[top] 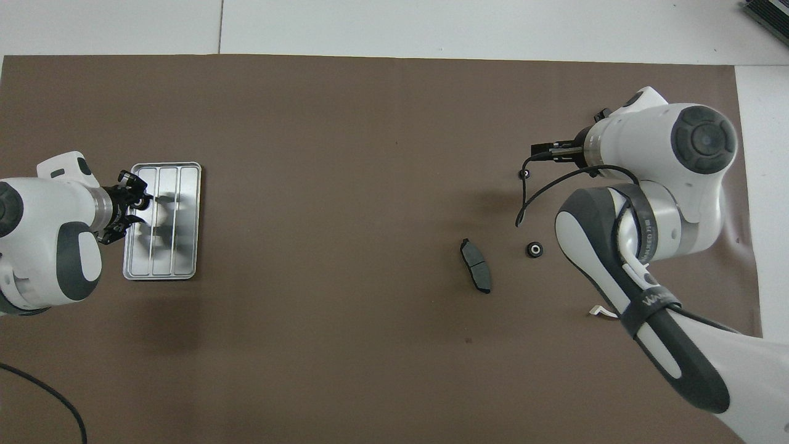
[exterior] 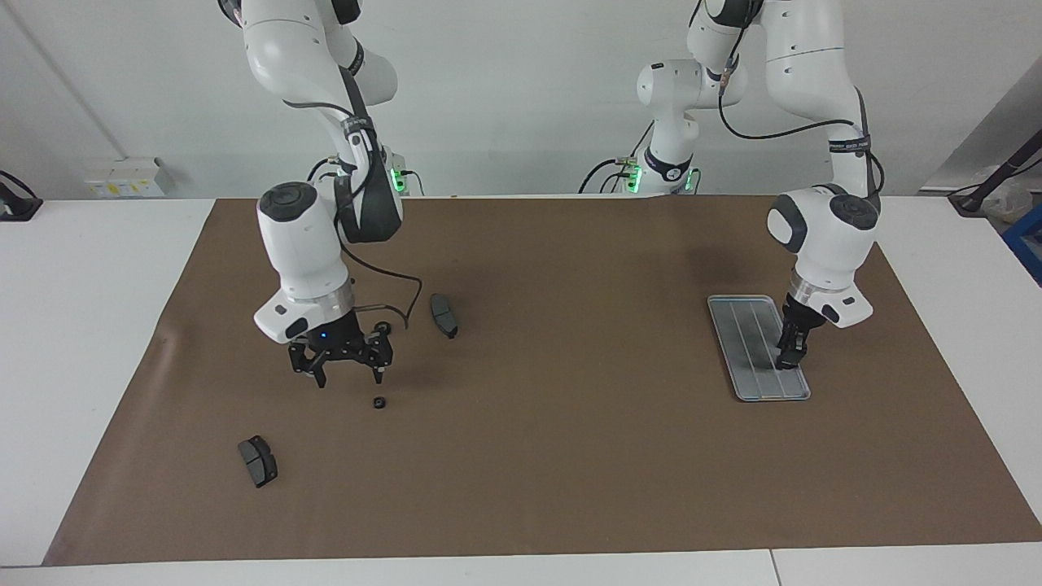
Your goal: Place bearing gear from tray to pile
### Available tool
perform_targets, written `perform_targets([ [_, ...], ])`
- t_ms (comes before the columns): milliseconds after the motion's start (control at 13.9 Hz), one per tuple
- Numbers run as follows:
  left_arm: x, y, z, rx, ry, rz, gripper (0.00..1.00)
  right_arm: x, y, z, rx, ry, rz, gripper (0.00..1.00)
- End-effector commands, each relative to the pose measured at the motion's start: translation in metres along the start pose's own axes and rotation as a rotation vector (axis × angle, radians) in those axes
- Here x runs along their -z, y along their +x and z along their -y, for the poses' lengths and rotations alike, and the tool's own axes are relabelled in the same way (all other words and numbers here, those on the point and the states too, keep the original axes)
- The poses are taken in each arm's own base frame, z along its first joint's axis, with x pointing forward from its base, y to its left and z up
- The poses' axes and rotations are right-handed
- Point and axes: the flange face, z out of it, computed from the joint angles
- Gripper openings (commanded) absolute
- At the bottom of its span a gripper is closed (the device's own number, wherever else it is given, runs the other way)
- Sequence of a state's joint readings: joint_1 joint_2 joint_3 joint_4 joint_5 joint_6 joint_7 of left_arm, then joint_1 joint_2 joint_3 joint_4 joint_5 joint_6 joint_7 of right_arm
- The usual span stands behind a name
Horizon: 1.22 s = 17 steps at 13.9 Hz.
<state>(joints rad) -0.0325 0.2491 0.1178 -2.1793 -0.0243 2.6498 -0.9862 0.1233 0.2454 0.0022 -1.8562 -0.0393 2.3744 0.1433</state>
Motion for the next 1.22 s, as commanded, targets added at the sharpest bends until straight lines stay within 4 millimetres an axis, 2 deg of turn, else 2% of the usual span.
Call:
perform_targets([
  [0,-0.014,-0.001,0.005,0.006,0.012,-0.012,0.46,0.049,-0.015,-0.009,-0.078,0.011,0.02,1.0],
  [144,-0.015,-0.004,0.004,0.002,0.012,-0.011,0.39,0.091,-0.02,-0.031,-0.124,-0.001,0.029,1.0],
  [288,-0.015,-0.004,0.004,0.0,0.012,-0.011,0.34,0.123,-0.029,-0.037,-0.132,-0.007,0.051,1.0],
  [576,-0.013,-0.002,0.001,-0.003,0.011,-0.012,0.26,0.162,-0.036,-0.043,-0.142,-0.017,0.103,1.0],
  [648,-0.012,-0.002,0.001,-0.005,0.011,-0.012,0.25,0.169,-0.034,-0.045,-0.147,-0.02,0.115,1.0],
  [864,-0.009,0.0,-0.002,-0.005,0.01,-0.012,0.23,0.171,-0.032,-0.047,-0.149,-0.024,0.14,1.0],
  [935,-0.009,0.0,-0.002,-0.005,0.016,-0.009,0.23,0.177,-0.029,-0.053,-0.159,-0.027,0.148,1.0],
  [1151,0.008,-0.006,-0.025,-0.028,0.042,0.015,0.22,0.18,-0.017,-0.054,-0.16,-0.033,0.166,1.0],
])
